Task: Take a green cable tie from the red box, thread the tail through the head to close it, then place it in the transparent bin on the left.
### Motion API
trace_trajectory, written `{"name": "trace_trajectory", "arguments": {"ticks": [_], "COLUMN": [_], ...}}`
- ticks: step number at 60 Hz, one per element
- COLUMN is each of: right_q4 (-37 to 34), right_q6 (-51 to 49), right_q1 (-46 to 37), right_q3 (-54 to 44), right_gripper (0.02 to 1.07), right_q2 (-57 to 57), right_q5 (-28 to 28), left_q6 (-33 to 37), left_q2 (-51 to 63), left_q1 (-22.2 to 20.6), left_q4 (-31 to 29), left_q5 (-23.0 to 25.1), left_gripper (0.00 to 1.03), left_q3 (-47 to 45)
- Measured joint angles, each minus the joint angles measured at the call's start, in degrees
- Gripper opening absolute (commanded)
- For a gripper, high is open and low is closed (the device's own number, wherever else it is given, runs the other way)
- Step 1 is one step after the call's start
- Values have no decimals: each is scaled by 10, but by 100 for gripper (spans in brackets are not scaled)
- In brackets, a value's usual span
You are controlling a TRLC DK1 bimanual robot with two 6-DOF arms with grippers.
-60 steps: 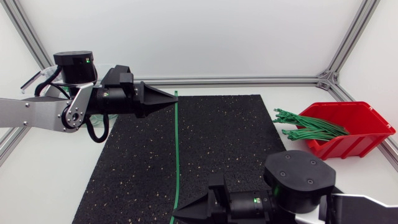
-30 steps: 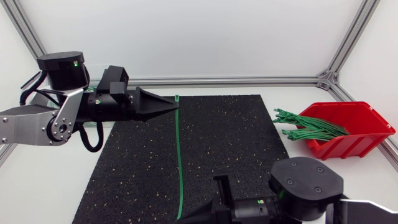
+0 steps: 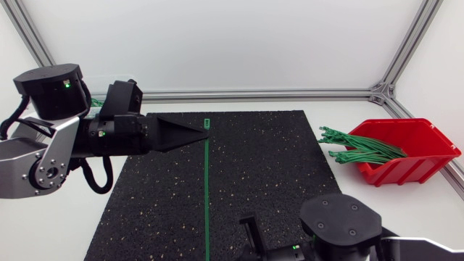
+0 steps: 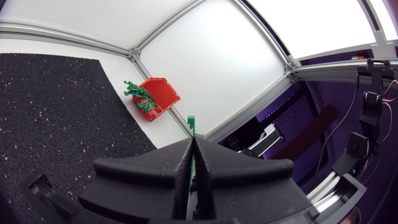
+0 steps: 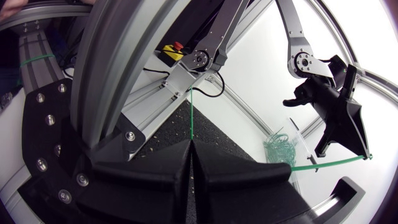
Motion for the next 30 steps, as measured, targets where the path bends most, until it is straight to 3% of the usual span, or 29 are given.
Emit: {"name": "trace_trajectory", "arguments": {"ticks": [18, 30], "right_q4": [-138, -186], "right_q6": [117, 214], "right_q1": [4, 3], "right_q3": [62, 93], "right_gripper": [8, 8], "right_q2": [-21, -57], "right_q5": [-10, -45], "left_q6": [18, 45], "left_q2": [-69, -98], "left_q1": [-1, -29], "left_q4": [-2, -1], "left_q5": [-22, -61], "left_gripper": [4, 4], "left_q3": [-43, -76]}}
